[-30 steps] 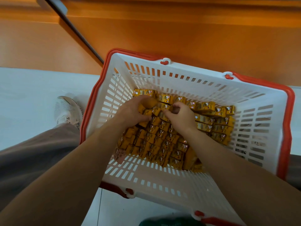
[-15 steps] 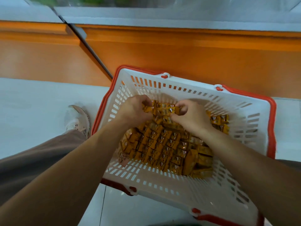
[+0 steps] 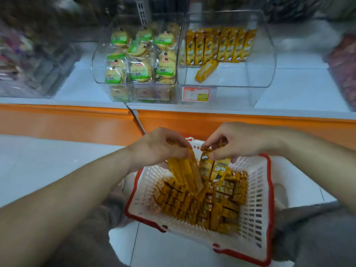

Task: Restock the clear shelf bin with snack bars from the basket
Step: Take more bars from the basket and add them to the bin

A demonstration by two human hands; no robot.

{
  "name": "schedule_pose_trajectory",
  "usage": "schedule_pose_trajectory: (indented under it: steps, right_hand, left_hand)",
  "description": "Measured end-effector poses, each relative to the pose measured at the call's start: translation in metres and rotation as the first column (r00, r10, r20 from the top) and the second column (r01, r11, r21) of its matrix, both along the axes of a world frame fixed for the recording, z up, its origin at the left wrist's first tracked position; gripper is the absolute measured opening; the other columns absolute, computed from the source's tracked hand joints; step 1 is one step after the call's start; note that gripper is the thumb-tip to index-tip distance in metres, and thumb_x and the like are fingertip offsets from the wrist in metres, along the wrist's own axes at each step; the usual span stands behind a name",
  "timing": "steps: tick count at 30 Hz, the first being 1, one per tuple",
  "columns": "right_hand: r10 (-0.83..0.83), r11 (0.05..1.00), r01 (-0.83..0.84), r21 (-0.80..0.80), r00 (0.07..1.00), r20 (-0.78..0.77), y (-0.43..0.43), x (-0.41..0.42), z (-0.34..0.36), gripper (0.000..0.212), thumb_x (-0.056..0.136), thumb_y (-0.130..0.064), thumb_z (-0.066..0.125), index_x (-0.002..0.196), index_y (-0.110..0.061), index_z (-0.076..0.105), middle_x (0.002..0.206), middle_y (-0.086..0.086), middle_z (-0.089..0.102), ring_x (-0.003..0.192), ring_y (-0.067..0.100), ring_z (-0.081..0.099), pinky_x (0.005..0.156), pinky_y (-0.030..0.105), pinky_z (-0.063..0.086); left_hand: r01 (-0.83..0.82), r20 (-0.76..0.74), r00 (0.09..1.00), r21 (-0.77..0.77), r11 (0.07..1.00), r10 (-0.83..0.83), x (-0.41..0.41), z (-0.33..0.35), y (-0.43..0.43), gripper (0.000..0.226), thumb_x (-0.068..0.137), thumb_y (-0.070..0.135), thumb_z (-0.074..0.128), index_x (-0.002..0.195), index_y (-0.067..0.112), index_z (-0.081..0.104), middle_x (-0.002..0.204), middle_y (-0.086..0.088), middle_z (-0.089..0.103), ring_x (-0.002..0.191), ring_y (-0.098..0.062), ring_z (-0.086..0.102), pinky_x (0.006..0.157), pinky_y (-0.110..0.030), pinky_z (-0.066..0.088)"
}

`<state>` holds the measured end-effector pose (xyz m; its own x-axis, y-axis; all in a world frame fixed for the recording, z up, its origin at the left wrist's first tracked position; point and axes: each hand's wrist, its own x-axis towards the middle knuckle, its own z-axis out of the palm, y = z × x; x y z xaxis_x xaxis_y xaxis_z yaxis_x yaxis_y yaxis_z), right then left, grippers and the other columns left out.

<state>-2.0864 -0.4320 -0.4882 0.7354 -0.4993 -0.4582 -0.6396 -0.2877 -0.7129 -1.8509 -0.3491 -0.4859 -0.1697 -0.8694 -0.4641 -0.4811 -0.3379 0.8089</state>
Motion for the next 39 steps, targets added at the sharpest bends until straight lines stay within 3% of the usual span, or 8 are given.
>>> schedule_pose_trajectory:
  steps: [5,8,11,15,19,25,32,39]
  right_hand:
    - [-0.082,0.993,0.089,-0.081,0.993,0.081,0.018,-0.015,0.030,0.031,0.091,-0.044,0.067,0.120,-0.033,0.071,0.119,-0.016,0.066,0.091,0.023,0.073,0.083,0.046,0.057]
    - [-0.193,0.976,0.206,-0.073,0.970,0.147,0.017,-0.013,0.026,0.024,0.089,-0.046,0.069,0.112,-0.039,0.073,0.113,-0.018,0.069,0.090,0.024,0.072,0.076,0.041,0.057]
    - [-0.311,0.946,0.324,-0.031,0.927,0.211,0.012,-0.005,0.016,0.017,0.082,-0.053,0.072,0.097,-0.045,0.076,0.104,-0.024,0.072,0.093,0.003,0.069,0.075,0.030,0.051]
    - [-0.662,0.745,0.567,0.351,0.695,0.283,0.009,0.014,-0.011,0.046,0.065,-0.047,0.077,0.101,-0.018,0.074,0.105,0.018,0.072,0.097,0.036,0.069,0.088,0.049,0.053]
    - [-0.834,0.515,0.589,0.622,0.513,0.204,0.005,0.028,-0.025,0.018,0.084,-0.025,0.074,0.096,-0.011,0.070,0.086,0.013,0.075,0.073,0.025,0.073,0.074,0.041,0.058]
    - [-0.853,0.491,0.598,0.634,0.479,0.208,0.005,0.052,-0.030,0.032,0.085,-0.039,0.075,0.095,-0.009,0.076,0.089,0.014,0.077,0.076,0.026,0.076,0.064,0.033,0.059]
    - [-0.851,0.501,0.641,0.581,0.488,0.196,0.013,0.066,-0.034,0.047,0.093,-0.060,0.055,0.088,-0.020,0.079,0.090,0.009,0.078,0.087,0.029,0.075,0.088,0.048,0.058]
    - [-0.795,0.559,0.519,0.647,0.558,0.240,0.016,0.061,-0.025,0.017,0.090,-0.015,0.062,0.096,-0.003,0.072,0.104,0.026,0.071,0.105,0.045,0.065,0.100,0.065,0.046]
  left_hand:
    - [-0.131,-0.140,0.982,-0.014,0.991,0.127,-0.012,0.026,0.020,0.012,0.081,0.039,0.083,0.092,0.035,0.080,0.090,0.001,0.080,0.082,-0.012,0.076,0.068,-0.030,0.064]
    - [-0.221,-0.185,0.958,0.002,0.975,0.218,-0.017,0.022,0.020,0.004,0.086,0.036,0.078,0.086,0.033,0.081,0.086,0.000,0.080,0.079,-0.014,0.077,0.066,-0.029,0.063]
    - [-0.315,-0.214,0.926,0.015,0.949,0.311,-0.018,0.012,0.013,0.016,0.081,0.042,0.078,0.087,0.028,0.081,0.084,0.001,0.079,0.078,-0.013,0.076,0.063,-0.027,0.061]
    - [-0.427,-0.263,0.871,0.016,0.904,0.416,-0.021,-0.002,0.001,0.034,0.077,0.049,0.074,0.092,0.019,0.080,0.079,-0.002,0.076,0.074,-0.015,0.073,0.063,-0.031,0.062]
    - [-0.528,-0.288,0.818,-0.032,0.848,0.498,-0.031,-0.014,-0.012,0.026,0.090,0.046,0.070,0.087,0.021,0.077,0.072,0.000,0.070,0.068,-0.019,0.064,0.064,-0.035,0.056]
    - [-0.728,-0.399,0.629,-0.001,0.685,0.668,-0.041,-0.025,-0.026,0.024,0.086,0.044,0.078,0.088,0.020,0.074,0.075,0.000,0.076,0.076,-0.020,0.073,0.086,-0.044,0.060]
    - [-0.761,-0.397,0.582,0.041,0.648,0.710,-0.043,-0.030,-0.029,0.030,0.086,0.042,0.079,0.094,0.014,0.071,0.071,0.001,0.073,0.072,-0.021,0.071,0.089,-0.054,0.060]
    - [-0.779,-0.379,0.553,0.083,0.622,0.743,-0.036,-0.025,-0.029,0.047,0.066,0.053,0.084,0.093,0.016,0.070,0.094,-0.015,0.076,0.095,-0.037,0.073,0.094,-0.061,0.056]
